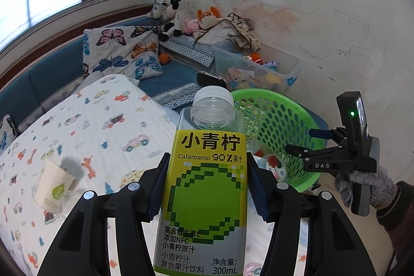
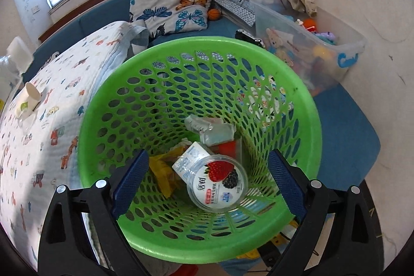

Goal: Collect trash
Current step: 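Carry the yogurt cup into the green basket and release it with the right tool, then lower the juice bottle into the green basket and open the left tool, then move both tools back over the bed toward the paper cup and clear lid, then grasp the clear dome lid with the right tool while the left tool grasps the white paper cup, then carry the clear lid into the green basket and open the right tool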

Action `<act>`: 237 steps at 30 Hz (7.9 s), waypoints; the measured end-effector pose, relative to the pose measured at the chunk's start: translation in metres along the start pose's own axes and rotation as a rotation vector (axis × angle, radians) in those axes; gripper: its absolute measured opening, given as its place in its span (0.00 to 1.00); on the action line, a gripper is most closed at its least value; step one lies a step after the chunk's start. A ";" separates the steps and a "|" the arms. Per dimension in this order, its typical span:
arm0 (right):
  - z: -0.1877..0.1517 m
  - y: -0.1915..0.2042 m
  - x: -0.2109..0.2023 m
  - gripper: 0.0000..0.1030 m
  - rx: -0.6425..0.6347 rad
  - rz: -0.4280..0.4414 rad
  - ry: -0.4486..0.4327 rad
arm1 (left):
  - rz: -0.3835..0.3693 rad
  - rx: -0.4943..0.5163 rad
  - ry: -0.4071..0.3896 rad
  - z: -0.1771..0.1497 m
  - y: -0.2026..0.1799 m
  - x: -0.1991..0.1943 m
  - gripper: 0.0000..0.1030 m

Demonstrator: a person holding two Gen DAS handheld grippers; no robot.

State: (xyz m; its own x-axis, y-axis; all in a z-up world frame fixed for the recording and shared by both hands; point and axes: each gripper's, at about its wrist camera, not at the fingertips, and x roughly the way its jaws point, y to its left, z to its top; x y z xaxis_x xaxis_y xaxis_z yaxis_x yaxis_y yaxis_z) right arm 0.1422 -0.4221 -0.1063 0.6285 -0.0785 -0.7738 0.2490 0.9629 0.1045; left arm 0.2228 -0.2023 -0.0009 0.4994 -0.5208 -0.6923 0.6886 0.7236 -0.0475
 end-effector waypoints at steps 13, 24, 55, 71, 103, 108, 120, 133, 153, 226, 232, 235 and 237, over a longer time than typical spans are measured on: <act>-0.018 -0.015 -0.045 0.90 0.006 -0.009 -0.070 | -0.039 0.055 0.063 0.018 -0.039 0.051 0.53; -0.029 -0.023 -0.065 0.90 0.018 0.005 -0.100 | -0.037 0.079 0.136 0.027 -0.064 0.094 0.53; -0.042 -0.026 -0.073 0.90 0.040 0.032 -0.100 | -0.044 0.039 0.112 0.028 -0.067 0.096 0.63; -0.033 0.020 -0.087 0.90 -0.036 0.085 -0.128 | 0.033 -0.086 0.032 -0.016 -0.007 0.016 0.63; -0.005 0.263 -0.021 0.81 -0.425 0.359 -0.032 | 0.366 -0.385 0.017 -0.126 0.187 -0.105 0.63; 0.002 0.296 -0.003 0.78 -0.466 0.377 -0.009 | 0.380 -0.404 0.021 -0.133 0.202 -0.109 0.63; 0.014 0.352 0.038 0.75 -0.514 0.406 0.031 | 0.377 -0.451 0.030 -0.145 0.233 -0.105 0.63; 0.025 0.383 0.071 0.71 -0.545 0.398 0.057 | 0.372 -0.465 0.055 -0.148 0.249 -0.094 0.63; 0.021 0.350 0.049 0.63 -0.533 0.398 0.043 | 0.324 -0.332 0.076 -0.101 0.240 -0.050 0.65; -0.001 0.070 -0.024 0.64 -0.141 0.049 -0.025 | 0.180 -0.095 0.061 -0.041 0.126 0.000 0.57; -0.005 0.054 -0.026 0.64 -0.129 0.024 -0.022 | 0.151 -0.055 0.046 -0.030 0.093 -0.003 0.57; -0.006 0.045 -0.026 0.64 -0.120 0.012 -0.021 | 0.138 -0.034 0.039 -0.025 0.077 -0.003 0.57; -0.007 0.039 -0.025 0.64 -0.114 0.001 -0.019 | 0.130 -0.023 0.034 -0.021 0.068 -0.003 0.57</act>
State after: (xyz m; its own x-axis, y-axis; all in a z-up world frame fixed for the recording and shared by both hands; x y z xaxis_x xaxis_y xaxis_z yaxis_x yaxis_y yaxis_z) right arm 0.1307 -0.3805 -0.0872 0.6428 -0.0812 -0.7617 0.1633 0.9860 0.0327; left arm 0.2569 -0.1422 -0.0173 0.5654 -0.4069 -0.7175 0.6069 0.7943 0.0278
